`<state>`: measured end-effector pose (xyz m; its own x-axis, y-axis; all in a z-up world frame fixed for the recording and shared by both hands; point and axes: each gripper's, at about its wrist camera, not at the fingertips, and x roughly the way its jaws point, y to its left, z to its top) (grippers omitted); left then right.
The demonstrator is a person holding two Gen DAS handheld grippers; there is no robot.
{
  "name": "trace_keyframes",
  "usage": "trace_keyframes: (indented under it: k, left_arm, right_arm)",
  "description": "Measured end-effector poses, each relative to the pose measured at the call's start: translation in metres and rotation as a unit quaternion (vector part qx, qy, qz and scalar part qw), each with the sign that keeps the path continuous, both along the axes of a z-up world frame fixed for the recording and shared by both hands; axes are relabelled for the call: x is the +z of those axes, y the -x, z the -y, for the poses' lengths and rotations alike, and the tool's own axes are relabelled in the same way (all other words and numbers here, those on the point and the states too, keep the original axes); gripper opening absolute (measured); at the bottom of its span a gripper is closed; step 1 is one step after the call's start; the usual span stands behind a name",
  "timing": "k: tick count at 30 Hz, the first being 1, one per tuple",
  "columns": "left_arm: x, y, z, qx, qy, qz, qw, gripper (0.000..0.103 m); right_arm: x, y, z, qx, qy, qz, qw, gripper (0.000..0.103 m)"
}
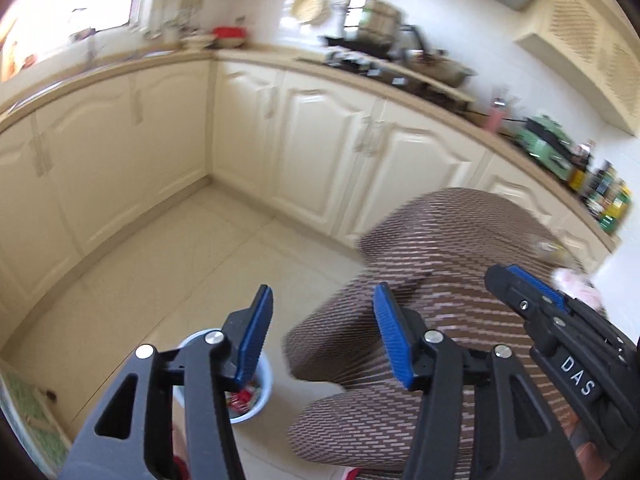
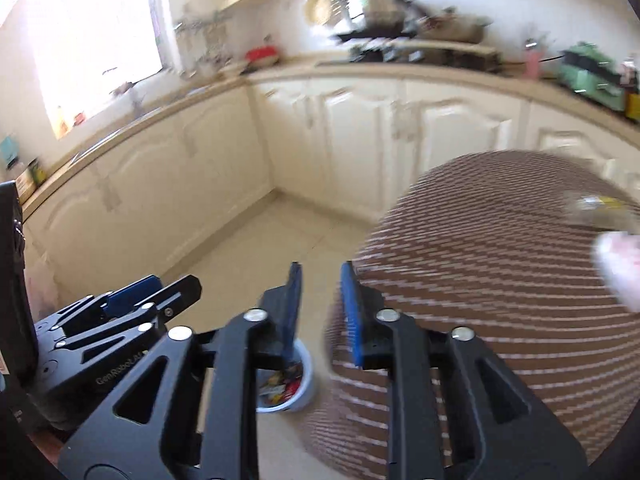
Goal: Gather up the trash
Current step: 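Move both tools back over the plastic bags on the table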
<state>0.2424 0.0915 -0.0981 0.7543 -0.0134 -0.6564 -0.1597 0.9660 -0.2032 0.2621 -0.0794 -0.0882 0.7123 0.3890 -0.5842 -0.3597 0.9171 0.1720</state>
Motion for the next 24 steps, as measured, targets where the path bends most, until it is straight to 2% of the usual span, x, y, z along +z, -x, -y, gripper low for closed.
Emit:
trace_keyframes:
  k: [4, 6, 11, 16, 19, 24]
  left_arm:
    - [0.014, -0.011, 0.058, -0.062, 0.006, 0.008, 0.9980, 0.054]
    - [0.016, -0.021, 0.089, -0.091, 0.007, 0.008, 0.9958, 0.054]
    - [0.017, -0.042, 0.159, -0.154, 0.013, 0.000, 0.9881, 0.054]
    - [0.013, -0.064, 0.235, -0.229, 0.018, -0.012, 0.9732, 0.059]
    - [0.010, -0.067, 0.280, -0.262, -0.006, -0.006, 0.9650, 0.059]
    - [0.001, -0.070, 0.338, -0.325, -0.041, -0.007, 0.9449, 0.059]
  right_arm:
    - [0.014, 0.007, 0.067, -0.063, 0.004, 0.023, 0.998, 0.030]
    - [0.016, 0.009, 0.106, -0.104, 0.004, 0.029, 0.994, 0.051]
    - [0.010, 0.011, 0.192, -0.182, -0.008, 0.026, 0.983, 0.051]
    - [0.003, 0.020, 0.271, -0.257, -0.029, 0.024, 0.966, 0.051]
    - [0.000, 0.025, 0.310, -0.299, -0.045, 0.026, 0.953, 0.052]
    - [-0.007, 0.024, 0.352, -0.335, -0.071, 0.033, 0.939, 0.053]
